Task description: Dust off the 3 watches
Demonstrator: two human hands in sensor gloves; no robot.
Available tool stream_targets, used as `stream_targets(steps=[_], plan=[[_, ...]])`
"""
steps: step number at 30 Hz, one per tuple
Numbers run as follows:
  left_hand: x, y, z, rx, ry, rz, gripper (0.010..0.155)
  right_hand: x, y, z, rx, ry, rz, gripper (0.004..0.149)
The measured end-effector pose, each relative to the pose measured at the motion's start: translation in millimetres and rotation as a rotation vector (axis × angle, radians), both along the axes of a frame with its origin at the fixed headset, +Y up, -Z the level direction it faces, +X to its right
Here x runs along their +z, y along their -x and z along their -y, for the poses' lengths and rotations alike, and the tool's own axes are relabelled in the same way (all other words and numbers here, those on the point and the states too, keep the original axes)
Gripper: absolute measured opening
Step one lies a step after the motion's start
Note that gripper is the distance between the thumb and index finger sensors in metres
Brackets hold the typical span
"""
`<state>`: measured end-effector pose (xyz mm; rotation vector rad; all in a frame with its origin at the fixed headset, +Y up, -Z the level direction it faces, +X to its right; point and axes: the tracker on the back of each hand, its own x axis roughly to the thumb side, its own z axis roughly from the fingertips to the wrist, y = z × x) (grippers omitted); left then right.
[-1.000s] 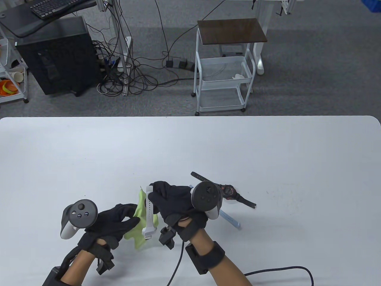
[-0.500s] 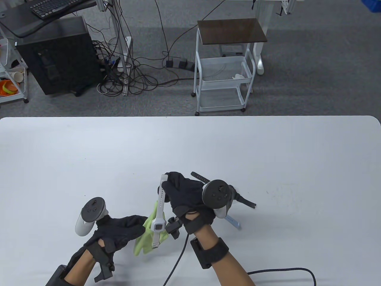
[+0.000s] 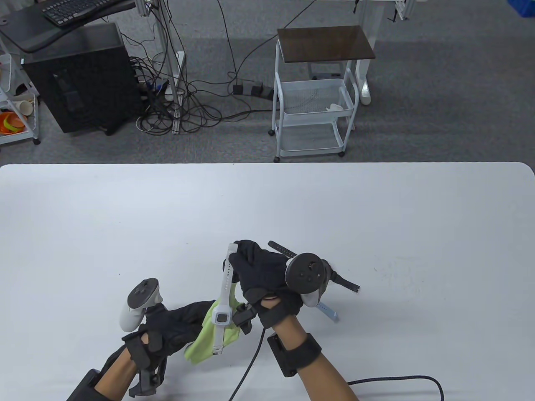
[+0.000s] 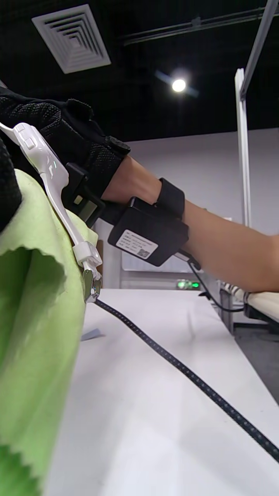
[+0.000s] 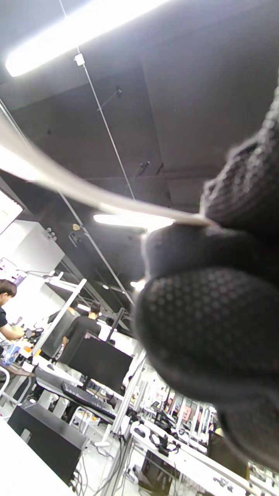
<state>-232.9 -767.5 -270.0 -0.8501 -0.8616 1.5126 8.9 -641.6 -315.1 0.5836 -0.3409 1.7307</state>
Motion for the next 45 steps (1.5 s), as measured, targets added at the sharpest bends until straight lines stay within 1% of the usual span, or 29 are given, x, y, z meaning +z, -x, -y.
stream_targets(steps=[4,8,12,16,20,21,23,28,32,36,38,41,43,45], plan=[[2,-4,2,0.056,0.051,0.046,0.063,0,-1,0,-0.004,-0.007,0.015,0.04],[4,-9,3,0.049,0.045,0.052,0.068,2,-1,0,-0.007,-0.026,0.036,0.04],[10,-18,2,0.047,0.042,0.037,0.069,4,0,0,0.012,-0.075,0.072,0.04],[16,-25,2,0.024,0.038,-0.021,0.069,7,1,-1,0.032,-0.097,0.101,0.04],[18,-26,3,0.012,0.044,-0.113,0.065,9,-1,-2,0.032,-0.131,0.15,0.04],[18,-26,3,0.014,0.035,-0.14,0.062,9,-1,-2,0.024,-0.134,0.153,0.04],[19,-25,3,0.012,0.038,-0.157,0.056,10,0,-1,0.012,-0.138,0.15,0.04],[18,-23,4,0.061,0.027,-0.207,0.054,9,-2,-1,-0.037,-0.147,0.153,0.04],[15,-16,3,0.088,0.018,-0.297,0.054,7,-7,0,-0.086,-0.123,0.141,0.04],[15,-11,-2,0.022,-0.057,-0.361,0.054,5,-6,2,-0.092,-0.123,0.131,0.04],[15,-10,-3,0.013,-0.07,-0.377,0.054,6,-6,2,-0.099,-0.128,0.127,0.04],[14,-6,-5,0.025,-0.089,-0.395,0.061,6,-6,2,-0.103,-0.128,0.122,0.04],[13,-4,-7,0.029,-0.11,-0.378,0.057,6,-6,2,-0.106,-0.126,0.12,0.04],[13,-1,-8,0.016,-0.131,-0.42,0.053,6,-6,2,-0.116,-0.127,0.115,0.04]])
